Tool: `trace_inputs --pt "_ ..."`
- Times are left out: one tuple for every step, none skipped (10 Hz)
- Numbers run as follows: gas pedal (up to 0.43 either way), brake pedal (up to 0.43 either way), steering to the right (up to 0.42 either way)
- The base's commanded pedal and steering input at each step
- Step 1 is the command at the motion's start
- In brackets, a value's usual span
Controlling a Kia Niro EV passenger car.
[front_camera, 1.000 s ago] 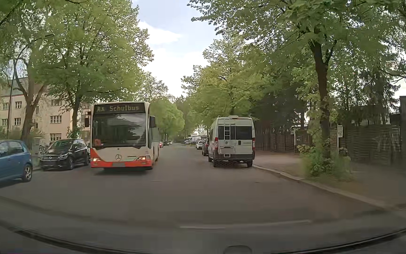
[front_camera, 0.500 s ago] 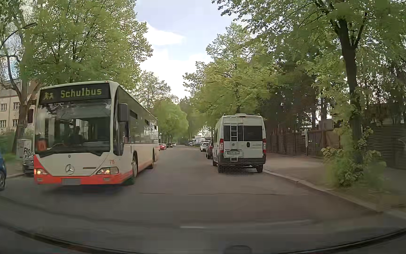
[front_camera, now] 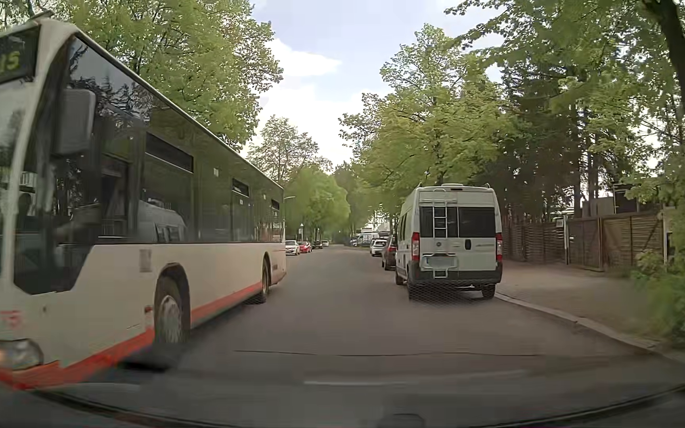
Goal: Follow the waypoints while adhering to traffic rules and regulations
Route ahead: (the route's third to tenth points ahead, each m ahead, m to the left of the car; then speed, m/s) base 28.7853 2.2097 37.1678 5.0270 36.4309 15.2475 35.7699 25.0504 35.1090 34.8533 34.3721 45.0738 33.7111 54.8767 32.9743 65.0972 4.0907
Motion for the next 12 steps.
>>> trace_inputs --pt "0.319 0.018 -0.138" --pt "0.319 0.018 -0.111" --pt "0.319 0.018 -0.081" --pt "0.319 0.018 -0.055" --pt "0.319 0.018 -0.039" --pt "0.319 0.018 -0.03" --pt "0.319 0.018 -0.019" --pt "0.319 0.018 -0.013" --pt "0.319 0.018 -0.011" --pt "0.319 0.018 -0.007" --pt "0.319 0.018 -0.005" --pt "0.311 0.018 -0.009"
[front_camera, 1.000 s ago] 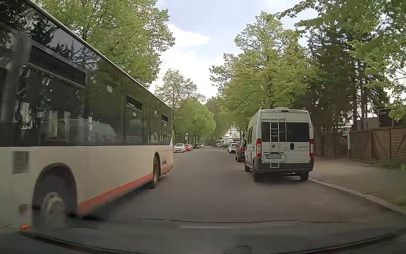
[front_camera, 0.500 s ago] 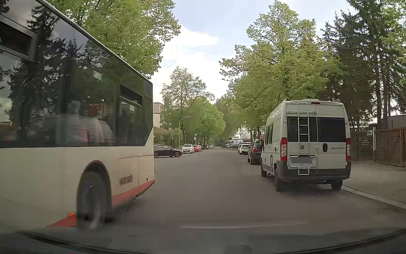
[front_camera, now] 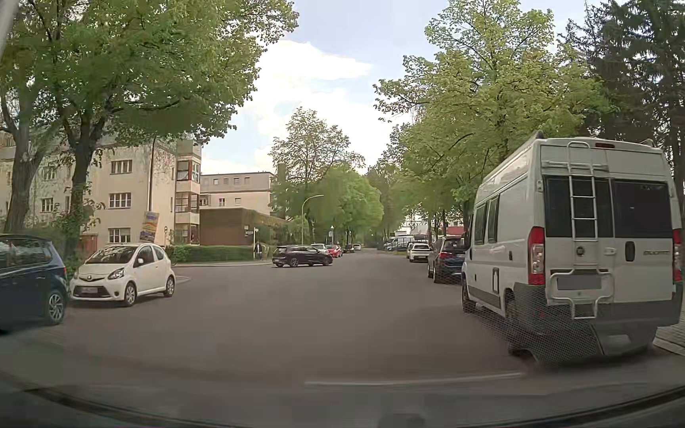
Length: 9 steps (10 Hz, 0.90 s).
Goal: Follow the waypoints while adhering to traffic rules and regulations
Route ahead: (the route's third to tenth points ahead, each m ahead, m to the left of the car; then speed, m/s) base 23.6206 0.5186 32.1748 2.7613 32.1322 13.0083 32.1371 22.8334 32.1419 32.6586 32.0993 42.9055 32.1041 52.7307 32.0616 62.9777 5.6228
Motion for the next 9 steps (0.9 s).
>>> trace_inputs --pt "0.311 0.018 -0.015" --pt "0.311 0.018 -0.014" --pt "0.311 0.018 -0.007" --pt "0.311 0.018 -0.003" --pt "0.299 0.018 0.001" --pt "0.287 0.018 0.005" --pt "0.287 0.018 0.008" --pt "0.287 0.018 0.008" --pt "0.268 0.018 0.01"
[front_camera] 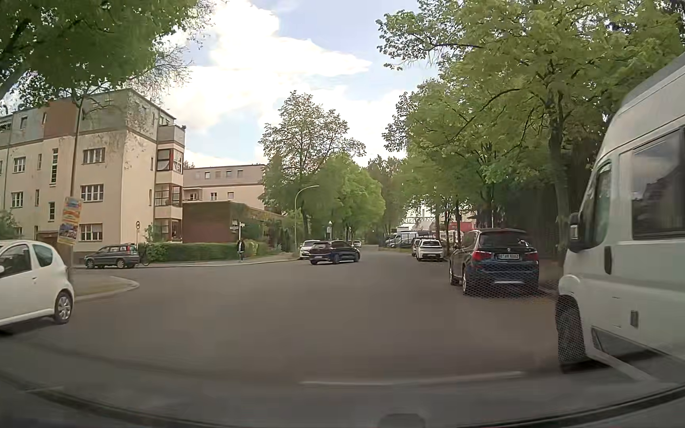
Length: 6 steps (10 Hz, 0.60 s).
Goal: Follow the waypoints while adhering to traffic rules and regulations
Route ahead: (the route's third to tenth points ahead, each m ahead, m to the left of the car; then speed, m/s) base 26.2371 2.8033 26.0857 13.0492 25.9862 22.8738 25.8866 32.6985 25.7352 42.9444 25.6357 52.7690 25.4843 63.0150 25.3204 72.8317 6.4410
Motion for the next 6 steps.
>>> trace_inputs --pt "0.268 0.018 0.01" --pt "0.26 0.018 0.01" --pt "0.248 0.018 0.01" --pt "0.248 0.018 0.011" --pt "0.157 0.018 0.013" --pt "0.059 0.018 0.018"
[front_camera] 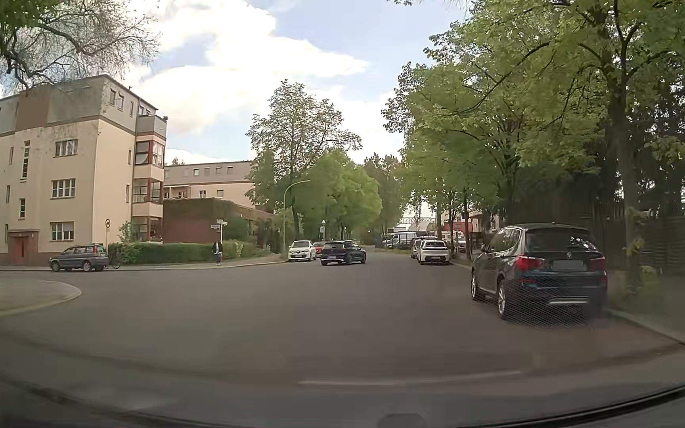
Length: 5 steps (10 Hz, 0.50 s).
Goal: Follow the waypoints while adhering to traffic rules and regulations
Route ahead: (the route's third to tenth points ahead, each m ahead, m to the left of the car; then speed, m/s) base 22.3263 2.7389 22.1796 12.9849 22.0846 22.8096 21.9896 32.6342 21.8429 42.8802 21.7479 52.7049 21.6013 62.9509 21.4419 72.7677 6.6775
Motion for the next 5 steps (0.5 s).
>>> trace_inputs --pt "0.0 0.018 0.02" --pt "0.0 0.018 0.02" --pt "0.0 0.018 0.018" --pt "0.0 0.018 0.011" --pt "0.0 0.018 0.004"
